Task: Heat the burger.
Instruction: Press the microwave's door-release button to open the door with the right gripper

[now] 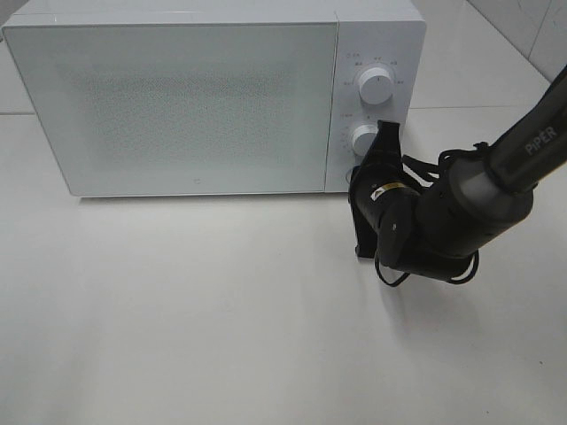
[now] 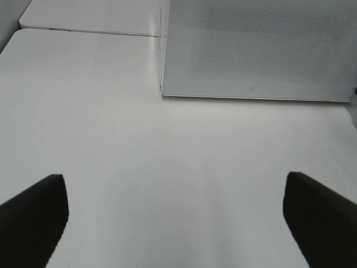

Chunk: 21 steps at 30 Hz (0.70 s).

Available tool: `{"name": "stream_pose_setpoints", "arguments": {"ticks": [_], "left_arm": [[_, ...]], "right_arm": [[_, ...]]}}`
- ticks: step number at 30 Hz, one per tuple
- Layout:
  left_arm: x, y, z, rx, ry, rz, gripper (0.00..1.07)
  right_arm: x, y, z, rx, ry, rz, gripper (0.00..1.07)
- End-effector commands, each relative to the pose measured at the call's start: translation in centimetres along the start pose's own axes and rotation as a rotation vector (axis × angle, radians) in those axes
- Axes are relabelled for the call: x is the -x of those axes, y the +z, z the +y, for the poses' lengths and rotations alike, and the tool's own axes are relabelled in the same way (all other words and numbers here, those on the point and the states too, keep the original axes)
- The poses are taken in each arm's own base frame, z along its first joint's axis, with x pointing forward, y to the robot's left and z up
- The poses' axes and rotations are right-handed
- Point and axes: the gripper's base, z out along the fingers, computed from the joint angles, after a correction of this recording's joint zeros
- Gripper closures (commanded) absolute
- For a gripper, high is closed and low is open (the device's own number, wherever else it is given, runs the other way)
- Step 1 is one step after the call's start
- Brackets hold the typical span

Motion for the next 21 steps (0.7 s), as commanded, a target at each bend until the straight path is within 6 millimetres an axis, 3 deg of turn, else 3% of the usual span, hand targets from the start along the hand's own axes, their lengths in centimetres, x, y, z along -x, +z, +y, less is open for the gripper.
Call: {"name": "stream_pose_setpoints", "arguments": {"ticks": [1,21], "left_arm": [[-0.1,-0.2,0.0,-0.002,-0.002,-0.027,0.07],[-0.1,-0.2,0.0,-0.002,-0.002,-0.027,0.07]], "right_arm": [[0.2,0.3,0.6,0.031,-0.009,-0.013,1.07],[-0.3,0.5,2.2,0.144,-0.012,0.005,1.07]]}}
